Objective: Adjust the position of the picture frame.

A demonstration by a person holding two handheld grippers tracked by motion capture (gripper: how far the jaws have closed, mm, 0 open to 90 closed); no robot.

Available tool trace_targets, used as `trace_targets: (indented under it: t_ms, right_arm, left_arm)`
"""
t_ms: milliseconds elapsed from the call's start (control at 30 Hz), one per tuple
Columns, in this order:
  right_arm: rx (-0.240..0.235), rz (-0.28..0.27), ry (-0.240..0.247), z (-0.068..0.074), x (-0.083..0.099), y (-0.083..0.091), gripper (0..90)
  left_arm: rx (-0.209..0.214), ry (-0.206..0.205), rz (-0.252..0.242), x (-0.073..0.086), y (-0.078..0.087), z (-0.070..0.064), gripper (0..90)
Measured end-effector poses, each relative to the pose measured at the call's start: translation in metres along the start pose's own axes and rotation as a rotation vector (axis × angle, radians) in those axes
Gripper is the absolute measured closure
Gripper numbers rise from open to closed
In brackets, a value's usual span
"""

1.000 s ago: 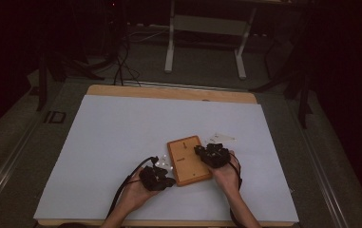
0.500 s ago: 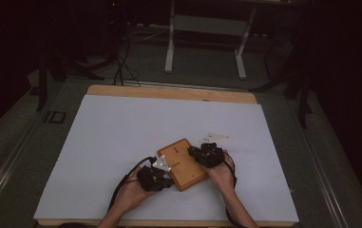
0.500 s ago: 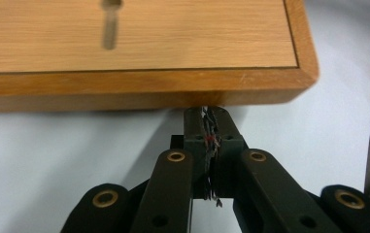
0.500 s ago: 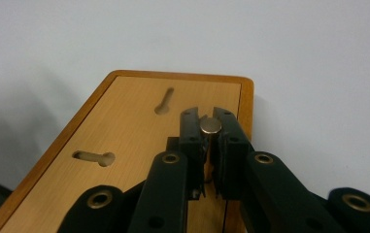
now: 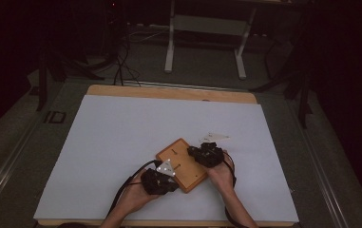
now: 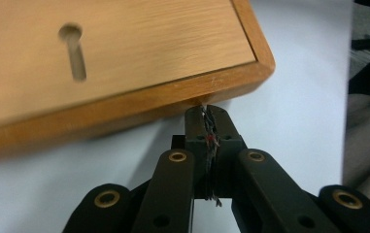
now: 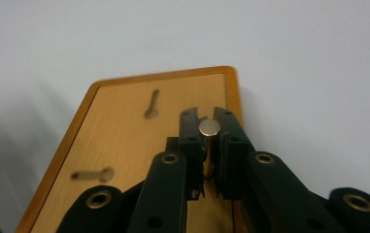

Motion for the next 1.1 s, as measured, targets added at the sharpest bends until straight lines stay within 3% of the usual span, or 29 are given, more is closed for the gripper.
trace_targets:
  t_ms: [67,167,500,633,833,1100]
  right_arm:
    - [-0.003,0.002,-0.001,0.001,0.000,-0.001,83.6]
    - [-0.031,0.004,0.001,0.006,-0.001,-0.004,83.3]
    - [-0.106,-0.015,-0.005,0.013,-0.003,-0.011,83.4]
    - [-0.107,-0.010,0.022,0.017,-0.006,-0.013,83.3]
    - [-0.118,-0.005,0.019,0.019,-0.005,-0.021,83.3]
    - [-0.111,0.020,0.022,0.017,-0.004,-0.029,83.3]
  left_arm:
    - [0.000,0.000,0.000,0.000,0.000,0.000,88.7]
    - [0.017,-0.035,0.004,-0.005,-0.007,-0.010,88.8]
    - [0.029,-0.020,-0.038,-0.010,-0.012,-0.020,87.8]
    - [0.026,-0.006,-0.044,-0.011,-0.016,-0.020,87.5]
    - [0.005,0.009,-0.044,-0.011,-0.022,-0.020,86.7]
    - [-0.008,0.040,-0.085,-0.013,-0.017,-0.014,85.1]
Point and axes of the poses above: each handheld gripper's, and its own axes: y roughly backward along the jaws, x roughly out of its underside, z roughly to its left, the point moved 2 cm from there along -y, roughly forward along the jaws, and after that the axes turned 2 degrees about -x, right-handed, at the moved point
